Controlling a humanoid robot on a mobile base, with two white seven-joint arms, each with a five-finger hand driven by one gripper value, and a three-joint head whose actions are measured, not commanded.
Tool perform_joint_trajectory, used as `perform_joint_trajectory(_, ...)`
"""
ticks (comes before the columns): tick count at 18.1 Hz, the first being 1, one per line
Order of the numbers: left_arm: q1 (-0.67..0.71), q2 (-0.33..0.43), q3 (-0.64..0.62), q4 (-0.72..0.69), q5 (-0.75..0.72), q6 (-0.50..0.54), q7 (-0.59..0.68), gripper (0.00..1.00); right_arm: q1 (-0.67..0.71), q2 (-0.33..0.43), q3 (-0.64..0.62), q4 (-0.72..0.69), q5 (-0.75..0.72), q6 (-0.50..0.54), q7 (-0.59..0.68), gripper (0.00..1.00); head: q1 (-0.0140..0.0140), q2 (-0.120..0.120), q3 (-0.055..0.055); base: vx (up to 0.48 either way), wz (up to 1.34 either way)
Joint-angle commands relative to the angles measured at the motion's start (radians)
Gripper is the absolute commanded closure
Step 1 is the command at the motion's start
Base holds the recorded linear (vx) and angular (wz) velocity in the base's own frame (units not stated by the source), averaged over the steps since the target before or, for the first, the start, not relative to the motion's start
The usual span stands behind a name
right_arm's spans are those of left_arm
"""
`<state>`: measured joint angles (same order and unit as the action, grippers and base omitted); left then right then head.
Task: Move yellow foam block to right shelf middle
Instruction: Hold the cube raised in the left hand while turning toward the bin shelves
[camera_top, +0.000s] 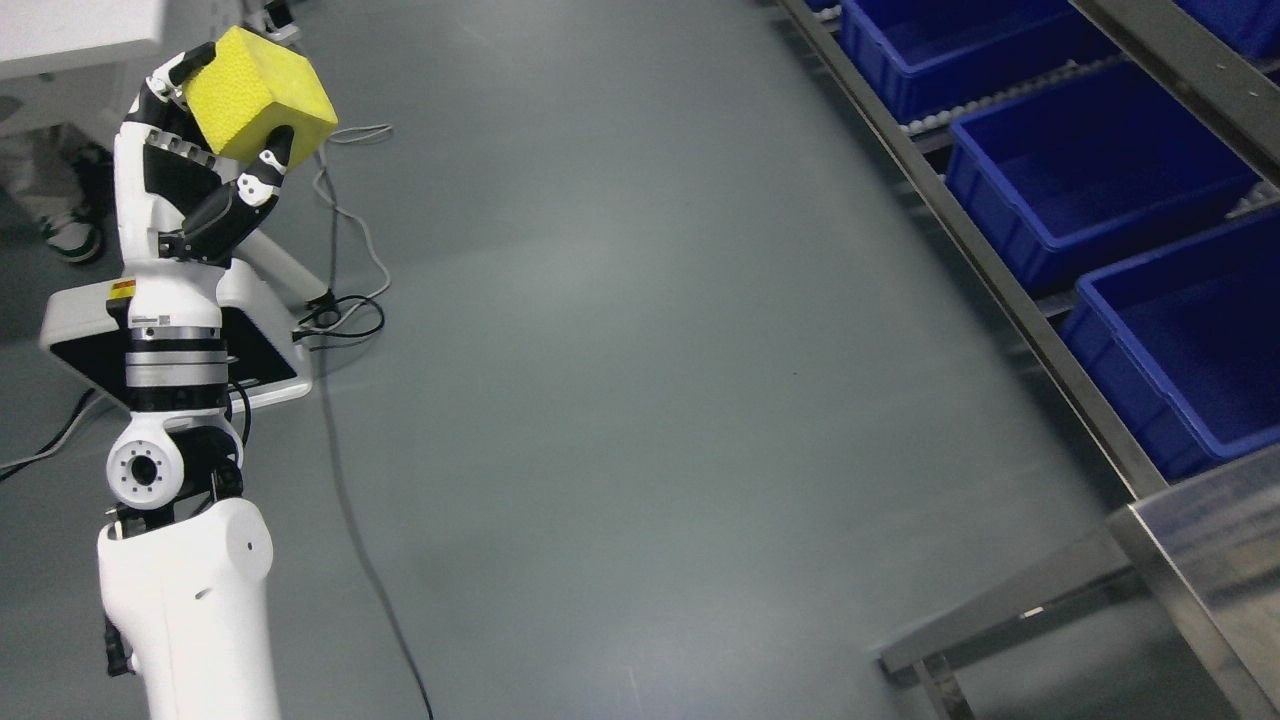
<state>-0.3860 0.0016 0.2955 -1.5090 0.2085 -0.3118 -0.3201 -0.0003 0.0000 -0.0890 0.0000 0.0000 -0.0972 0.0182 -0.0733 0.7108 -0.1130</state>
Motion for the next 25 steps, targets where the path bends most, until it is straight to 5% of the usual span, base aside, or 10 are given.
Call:
perform_joint_trajectory(1,0.022,0.016,-0.024,-0.005,-0.001,-0.004,0.001,0.65,-0.001,-0.017,0.0,-0.017,0.0,0.001,0.0,0.0,0.0,0.0,0.0,0.051,0.72)
perform_joint_trajectory(25,-0.01,0.016,-0.05,0.084,-0.003,0.01,0.001,0.65,-0.003,-0.017,0.0,-0.017,0.0,0.001,0.0,0.0,0.0,0.0,0.0,0.023,0.11)
